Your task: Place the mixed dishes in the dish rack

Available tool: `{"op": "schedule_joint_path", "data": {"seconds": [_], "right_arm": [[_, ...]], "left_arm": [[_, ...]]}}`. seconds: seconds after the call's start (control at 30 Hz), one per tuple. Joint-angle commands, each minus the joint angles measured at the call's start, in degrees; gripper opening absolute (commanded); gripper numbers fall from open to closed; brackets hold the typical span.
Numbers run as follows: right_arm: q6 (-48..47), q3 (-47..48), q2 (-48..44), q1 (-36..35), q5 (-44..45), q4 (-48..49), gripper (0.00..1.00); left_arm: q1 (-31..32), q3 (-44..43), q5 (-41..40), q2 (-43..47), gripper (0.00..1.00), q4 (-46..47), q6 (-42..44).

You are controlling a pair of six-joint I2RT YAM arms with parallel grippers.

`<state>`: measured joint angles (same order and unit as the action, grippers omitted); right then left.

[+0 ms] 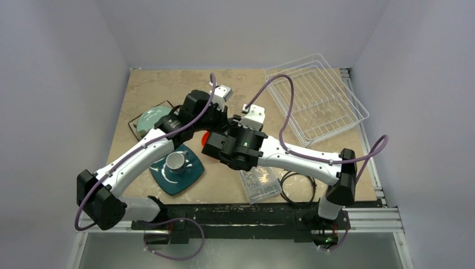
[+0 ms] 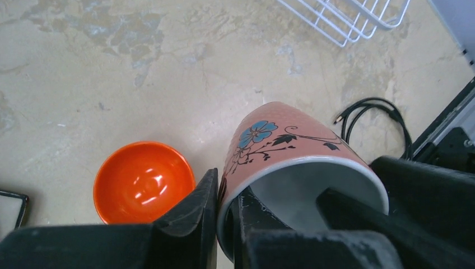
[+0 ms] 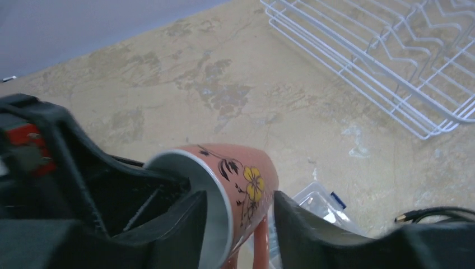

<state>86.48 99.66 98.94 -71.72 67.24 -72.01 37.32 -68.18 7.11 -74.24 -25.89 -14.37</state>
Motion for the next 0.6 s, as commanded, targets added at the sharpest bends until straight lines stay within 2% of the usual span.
{"op": "schedule_joint_path", "data": {"seconds": [0.0,0.03,0.07,0.1,0.17,0.23,0.33,0.43,0.57], "right_arm": [[-20.5,-1.7,-6.4,-0.5,5.0,10.8,0.58],[-29.0,-4.9,-8.8,-0.5,2.7,17.7,0.73],[-37.9,-9.1,-11.6,-0.5,0.4,25.8,0.83],[-44.1,-13.2,-14.7,-0.4,-2.5,29.8,0.89],[-54.4,-20.6,-21.3,-0.3,-8.4,39.0,0.96],[-62.3,-27.6,-27.7,-0.2,-14.2,44.3,0.99],[-62.4,-29.6,-33.9,0.0,-16.0,38.9,0.99],[-61.7,-30.3,-38.6,1.2,-22.4,35.2,0.99],[-61.1,-38.2,-50.3,7.9,-42.4,45.7,0.99]], "left_arm": [[0.4,-1.6,4.0,0.1,0.00,-0.3,1.5],[0.4,-1.3,5.5,0.2,0.00,0.3,1.3],[0.4,-1.1,6.8,0.2,0.00,1.1,1.1],[0.3,-0.9,8.0,0.2,0.00,1.7,0.7],[-0.3,-0.7,10.9,0.3,0.00,2.7,-0.4],[-1.4,-0.5,14.7,0.0,0.00,3.9,-1.8],[-5.3,0.3,23.1,-0.8,0.00,7.5,-5.9],[-9.2,2.2,33.7,-2.2,0.00,15.1,-12.4],[-11.4,5.3,46.2,-3.9,0.00,31.1,-23.2]]}}
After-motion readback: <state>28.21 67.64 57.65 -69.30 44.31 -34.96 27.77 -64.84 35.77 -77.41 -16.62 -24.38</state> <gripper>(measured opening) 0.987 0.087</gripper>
